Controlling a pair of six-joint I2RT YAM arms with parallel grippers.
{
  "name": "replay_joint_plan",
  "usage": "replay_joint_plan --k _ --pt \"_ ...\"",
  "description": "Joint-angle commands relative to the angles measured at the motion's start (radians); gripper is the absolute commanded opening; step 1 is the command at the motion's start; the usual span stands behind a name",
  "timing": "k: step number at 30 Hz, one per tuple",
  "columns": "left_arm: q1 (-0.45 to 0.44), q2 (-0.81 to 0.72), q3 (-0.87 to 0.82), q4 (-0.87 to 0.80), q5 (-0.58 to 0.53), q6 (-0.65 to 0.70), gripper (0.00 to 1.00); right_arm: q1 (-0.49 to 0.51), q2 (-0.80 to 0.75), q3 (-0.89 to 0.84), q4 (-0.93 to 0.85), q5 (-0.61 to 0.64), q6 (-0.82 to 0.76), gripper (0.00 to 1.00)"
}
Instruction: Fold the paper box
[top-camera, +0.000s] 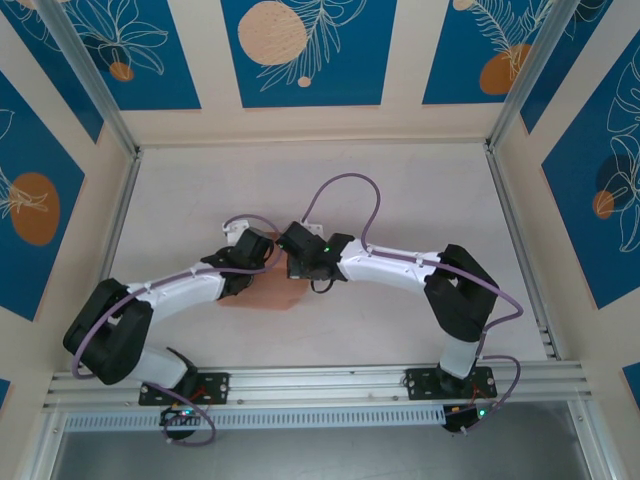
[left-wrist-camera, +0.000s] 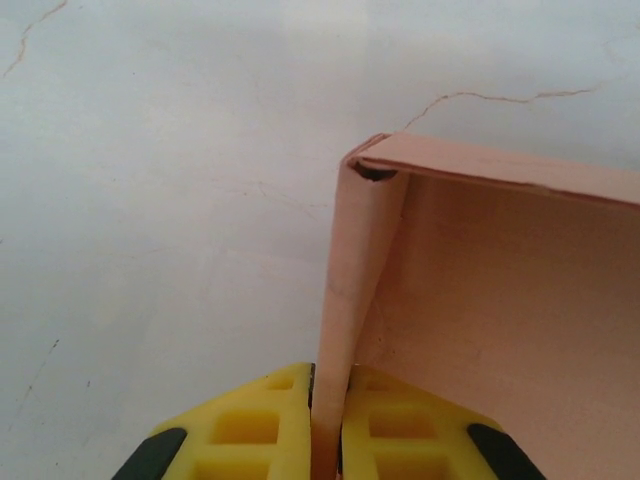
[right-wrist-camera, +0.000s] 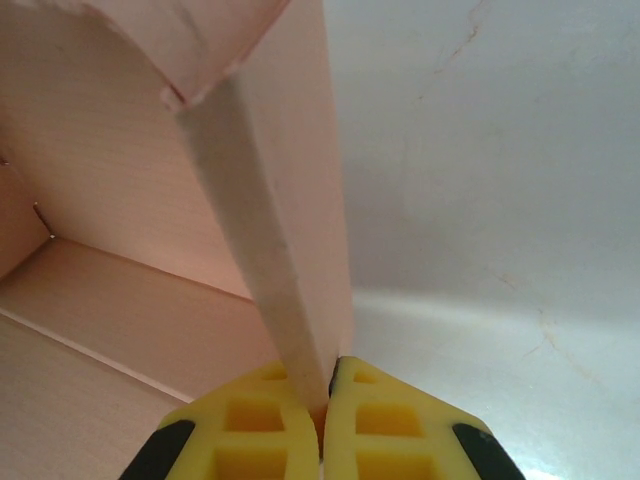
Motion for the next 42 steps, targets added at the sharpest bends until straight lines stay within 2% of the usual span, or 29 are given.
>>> replay_joint_plan --k 1,5,9,13,16,19,23,34,42 --pt "0.021 -0.011 -0.018 0.028 -0.094 -0.059 0.11 0.016 0.014 0.023 -0.075 -0.032 0.027 0.00" --pt "0.023 -0.058 -0.042 0.090 0.011 -0.021 0.09 0.003 0.045 0.046 -0.099 -0.067 0.009 0.00" --pt "0.022 -0.080 -0.004 -0.023 0.101 0.002 0.09 -0.017 0.068 0.073 -0.170 -0.116 -0.012 0.00" --pt "0.016 -0.080 -0.016 -0.140 0.151 -0.071 0.09 -0.025 0.087 0.099 -0.276 -0.142 -0.030 0.00" --pt "0.002 -0.082 -0.039 -0.168 0.174 -0.117 0.09 -0.040 0.118 0.119 -0.344 -0.182 -0.043 0.00" --pt "-0.016 -0.069 -0.026 -0.195 0.178 -0.137 0.09 -0.047 0.178 0.172 -0.433 -0.182 -0.063 0.00" --pt "-0.025 -0.032 0.001 -0.220 0.161 -0.158 0.07 -0.047 0.280 0.277 -0.586 -0.105 -0.077 0.00" --pt "-0.023 0.067 0.020 -0.218 0.114 -0.218 0.04 -0.059 0.487 0.460 -0.825 0.017 -0.106 0.05" --pt "-0.004 0.127 0.023 -0.178 0.131 -0.242 0.04 -0.067 0.551 0.446 -0.854 0.012 -0.125 0.10"
